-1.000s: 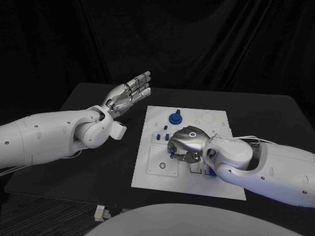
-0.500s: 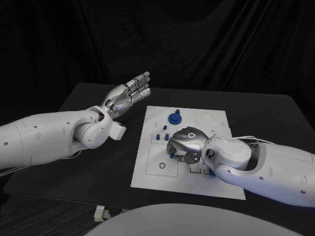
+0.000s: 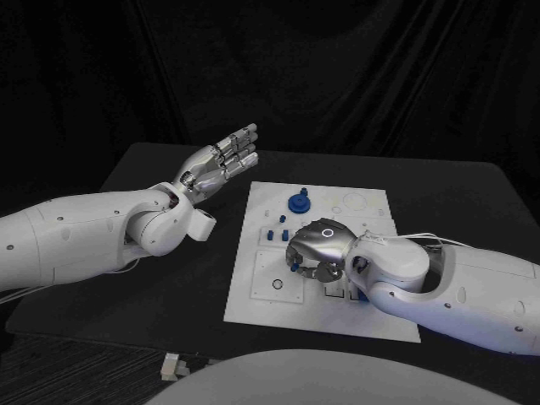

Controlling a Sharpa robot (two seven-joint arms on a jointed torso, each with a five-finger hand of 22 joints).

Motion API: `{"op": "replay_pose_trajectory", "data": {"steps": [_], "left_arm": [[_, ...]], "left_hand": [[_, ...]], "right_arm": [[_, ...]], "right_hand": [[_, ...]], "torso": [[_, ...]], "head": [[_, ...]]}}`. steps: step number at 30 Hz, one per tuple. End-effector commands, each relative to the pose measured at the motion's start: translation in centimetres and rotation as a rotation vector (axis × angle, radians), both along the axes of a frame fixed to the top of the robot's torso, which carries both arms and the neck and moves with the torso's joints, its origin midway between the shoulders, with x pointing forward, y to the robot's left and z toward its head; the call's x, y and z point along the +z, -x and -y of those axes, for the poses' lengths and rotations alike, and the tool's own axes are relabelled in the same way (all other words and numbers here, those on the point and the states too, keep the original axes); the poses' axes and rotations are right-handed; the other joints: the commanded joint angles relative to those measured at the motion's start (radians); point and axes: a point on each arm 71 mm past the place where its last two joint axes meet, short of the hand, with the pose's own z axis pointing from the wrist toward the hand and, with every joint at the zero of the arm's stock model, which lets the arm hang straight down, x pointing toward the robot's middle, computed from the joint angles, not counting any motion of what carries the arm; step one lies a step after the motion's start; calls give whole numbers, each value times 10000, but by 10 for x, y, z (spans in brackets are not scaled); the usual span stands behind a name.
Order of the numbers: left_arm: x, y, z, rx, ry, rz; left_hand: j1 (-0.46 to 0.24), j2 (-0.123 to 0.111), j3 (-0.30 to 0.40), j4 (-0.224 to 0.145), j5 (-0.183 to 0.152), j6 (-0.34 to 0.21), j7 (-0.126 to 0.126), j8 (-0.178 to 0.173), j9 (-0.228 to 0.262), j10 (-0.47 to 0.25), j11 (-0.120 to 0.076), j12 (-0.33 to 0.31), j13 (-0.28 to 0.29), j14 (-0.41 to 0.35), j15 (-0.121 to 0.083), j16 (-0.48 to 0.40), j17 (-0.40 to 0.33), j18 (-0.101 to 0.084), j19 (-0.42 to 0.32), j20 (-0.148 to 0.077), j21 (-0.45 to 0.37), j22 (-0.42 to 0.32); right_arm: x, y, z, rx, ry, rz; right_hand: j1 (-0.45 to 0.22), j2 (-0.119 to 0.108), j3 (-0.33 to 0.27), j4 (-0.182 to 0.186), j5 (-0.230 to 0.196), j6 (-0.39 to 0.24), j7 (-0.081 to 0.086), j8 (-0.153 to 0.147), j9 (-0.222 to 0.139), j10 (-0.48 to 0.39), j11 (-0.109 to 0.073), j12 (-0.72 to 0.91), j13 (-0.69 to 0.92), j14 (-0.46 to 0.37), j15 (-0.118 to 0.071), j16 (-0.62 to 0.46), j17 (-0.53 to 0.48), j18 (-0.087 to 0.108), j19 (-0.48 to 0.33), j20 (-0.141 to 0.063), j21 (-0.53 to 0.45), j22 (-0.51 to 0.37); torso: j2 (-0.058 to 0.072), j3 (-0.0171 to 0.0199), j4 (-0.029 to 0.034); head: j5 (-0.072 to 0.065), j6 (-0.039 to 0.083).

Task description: Assemble the parts on the task board

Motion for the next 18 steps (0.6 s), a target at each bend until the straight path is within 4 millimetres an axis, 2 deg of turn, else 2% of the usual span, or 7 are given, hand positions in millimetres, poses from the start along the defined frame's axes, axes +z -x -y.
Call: {"op": "replay_pose_trajectory", "data": {"steps": [1, 10, 13, 16, 18], "left_arm": [[0, 1, 2, -120, 185, 5], [0, 1, 3, -167, 194, -33], [0, 1, 3, -177, 194, -46], [0, 1, 3, -186, 193, -59], [-1, 1, 3, -191, 191, -64]], "left_hand": [[111, -7, 29, -24, 63, 36, 52, 22, 9, -22, -29, 33, 11, 0, 74, 74, 12, 150, 18, 82, 6, 26], [170, 2, 39, -24, 85, 32, 61, 21, 8, -25, -28, 37, 11, 18, 116, 101, 19, 166, 47, 99, 26, 94], [198, 2, 42, -27, 99, 27, 69, 20, 8, -25, -23, 39, 11, 26, 130, 115, 23, 171, 64, 106, 37, 134], [209, 3, 43, -27, 102, 31, 75, 21, 8, -25, -19, 49, 12, 30, 135, 120, 24, 173, 73, 109, 43, 155], [220, 4, 44, -27, 107, 24, 83, 19, 7, -24, -14, 60, 14, 32, 140, 123, 25, 175, 80, 112, 47, 166]], "right_arm": [[-2, 0, 1, -165, 271, -16], [-4, 0, -1, -172, 324, -32], [-5, 0, -1, -175, 372, -66], [-6, 0, -2, -171, 380, -81], [-7, 0, -2, -168, 375, -84]], "right_hand": [[-25, 62, 17, -68, -44, -21, 58, 13, 13, -3, 15, -58, -13, 577, -33, -57, 824, 87, -71, -8, -47, 1793], [-76, 47, 33, -109, -111, -161, 85, -65, 20, -114, 58, -134, -52, 545, 1, -96, 753, 113, -147, 14, -182, 1755], [-174, 57, 40, -155, -564, -337, 72, -160, 43, -248, 81, -203, -89, 514, 23, -127, 695, 129, -198, 43, -258, 1735], [-222, 60, 35, -165, -759, -408, 81, -199, 52, -299, 92, -221, -100, 497, 27, -146, 657, 142, -231, 50, -318, 1717], [-263, 52, 57, -174, -906, -719, 114, -374, -3, -360, 112, -238, -111, 484, 39, -159, 631, 148, -249, 62, -348, 1710]], "torso": [[0, -2, -1], [0, -1, -1], [-4, -4, -3], [2, -3, 1], [4, -4, 4]], "head": [[8, -2], [17, -2], [33, -2], [18, -2], [13, -2]]}}
